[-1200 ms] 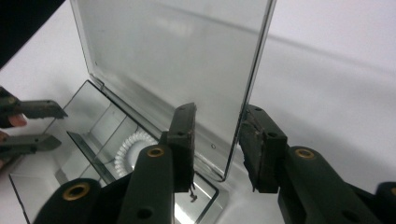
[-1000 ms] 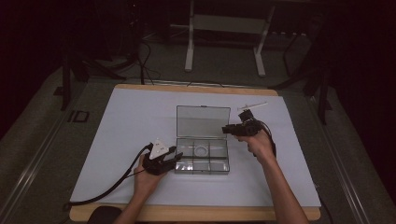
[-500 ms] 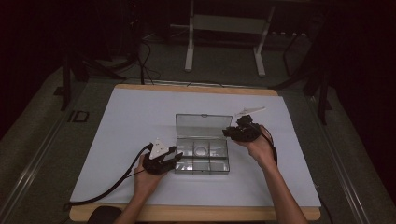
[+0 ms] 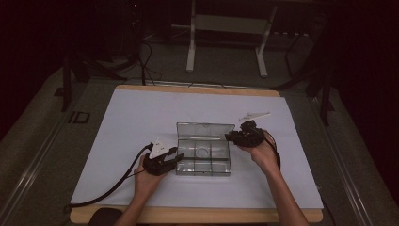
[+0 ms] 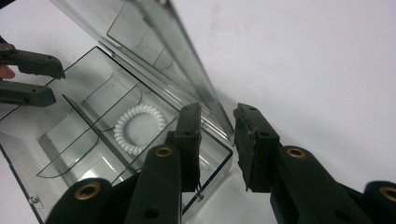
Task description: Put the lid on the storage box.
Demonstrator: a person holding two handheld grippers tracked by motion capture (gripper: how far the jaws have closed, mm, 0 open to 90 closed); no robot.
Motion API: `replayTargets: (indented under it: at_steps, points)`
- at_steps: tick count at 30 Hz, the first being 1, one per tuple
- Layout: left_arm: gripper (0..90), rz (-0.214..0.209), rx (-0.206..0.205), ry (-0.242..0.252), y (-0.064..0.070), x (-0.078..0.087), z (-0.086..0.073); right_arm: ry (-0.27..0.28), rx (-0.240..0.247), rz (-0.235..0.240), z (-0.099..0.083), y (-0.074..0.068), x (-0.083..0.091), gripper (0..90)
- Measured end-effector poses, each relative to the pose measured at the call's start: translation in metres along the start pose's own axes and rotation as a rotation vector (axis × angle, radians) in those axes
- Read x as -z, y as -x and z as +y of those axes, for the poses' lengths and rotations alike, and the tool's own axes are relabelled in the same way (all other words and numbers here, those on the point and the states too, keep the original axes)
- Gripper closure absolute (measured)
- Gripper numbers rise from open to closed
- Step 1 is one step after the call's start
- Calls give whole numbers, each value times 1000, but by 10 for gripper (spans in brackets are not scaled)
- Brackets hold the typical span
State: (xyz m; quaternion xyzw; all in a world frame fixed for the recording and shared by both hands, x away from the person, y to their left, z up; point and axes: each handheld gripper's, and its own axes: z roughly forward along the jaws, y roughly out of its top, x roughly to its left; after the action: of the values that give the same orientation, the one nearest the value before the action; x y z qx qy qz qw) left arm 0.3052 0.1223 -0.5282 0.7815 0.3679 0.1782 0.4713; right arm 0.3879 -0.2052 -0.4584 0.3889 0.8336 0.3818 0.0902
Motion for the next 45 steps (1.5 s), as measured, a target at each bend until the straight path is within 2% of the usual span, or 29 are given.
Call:
replayTargets:
  at_steps: [5, 9, 22, 26, 36, 45]
  points:
    - [636, -10, 15, 16, -2, 3, 3, 4, -5, -2, -2, -1, 1, 712]
    - [664, -23, 43, 38, -3, 7, 8, 2, -3, -2, -2, -2, 1, 711]
    - [867, -48, 117, 80, -11, 15, 29, 12, 0, 3, -6, -5, 5, 711]
    - [898, -59, 132, 82, -10, 15, 32, 15, -2, 10, -8, -5, 6, 711]
    - [900, -69, 136, 90, -9, 15, 35, 19, 8, 9, -13, -7, 8, 709]
    - [900, -72, 117, 99, -6, 16, 34, 27, 20, 25, -21, -9, 11, 699]
